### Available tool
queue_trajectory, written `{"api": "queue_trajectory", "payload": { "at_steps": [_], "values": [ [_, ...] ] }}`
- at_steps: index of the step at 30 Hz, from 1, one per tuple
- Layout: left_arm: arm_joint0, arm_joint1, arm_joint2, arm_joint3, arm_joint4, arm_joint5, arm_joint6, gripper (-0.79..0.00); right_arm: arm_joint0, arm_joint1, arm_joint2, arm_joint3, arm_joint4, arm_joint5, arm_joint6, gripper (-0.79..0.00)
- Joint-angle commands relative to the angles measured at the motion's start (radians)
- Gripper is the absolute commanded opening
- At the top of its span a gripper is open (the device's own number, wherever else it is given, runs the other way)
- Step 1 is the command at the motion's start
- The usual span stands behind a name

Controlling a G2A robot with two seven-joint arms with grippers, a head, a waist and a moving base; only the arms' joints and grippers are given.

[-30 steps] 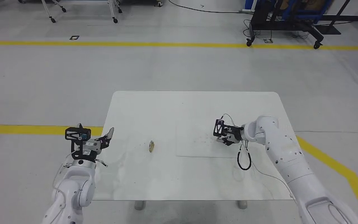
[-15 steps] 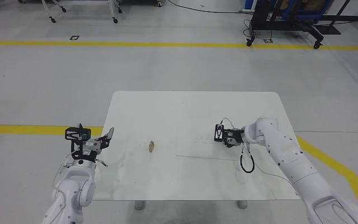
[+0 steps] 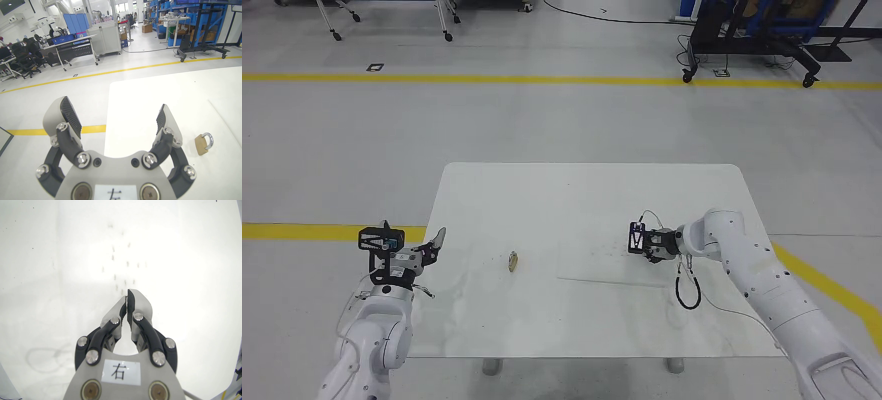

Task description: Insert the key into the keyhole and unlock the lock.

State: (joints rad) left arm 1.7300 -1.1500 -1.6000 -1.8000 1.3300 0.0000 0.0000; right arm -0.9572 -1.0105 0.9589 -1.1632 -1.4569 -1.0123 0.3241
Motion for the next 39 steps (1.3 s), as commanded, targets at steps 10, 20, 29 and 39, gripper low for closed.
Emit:
{"api": "queue_trajectory", "payload": {
  "at_steps": [10, 20, 29, 39],
  "values": [
    [0.0, 0.0, 0.0, 0.0, 0.0, 0.0, 0.0, 0.0, -0.039, 0.016, 0.044, -0.064, -0.006, 0.045, -0.014, -0.785],
    [-0.001, 0.0, 0.001, -0.001, 0.01, 0.005, 0.0, 0.0, -0.041, 0.017, 0.046, -0.069, -0.004, 0.043, -0.015, -0.785],
    [-0.196, -0.007, 0.273, -0.089, 0.295, -0.227, -0.297, 0.0, -0.041, 0.017, 0.046, -0.069, -0.004, 0.043, -0.015, -0.785],
    [-0.333, -0.026, 0.421, -0.037, 0.389, -0.252, -0.421, 0.0, -0.041, 0.017, 0.046, -0.069, -0.004, 0.043, -0.015, -0.785]
  ]
}}
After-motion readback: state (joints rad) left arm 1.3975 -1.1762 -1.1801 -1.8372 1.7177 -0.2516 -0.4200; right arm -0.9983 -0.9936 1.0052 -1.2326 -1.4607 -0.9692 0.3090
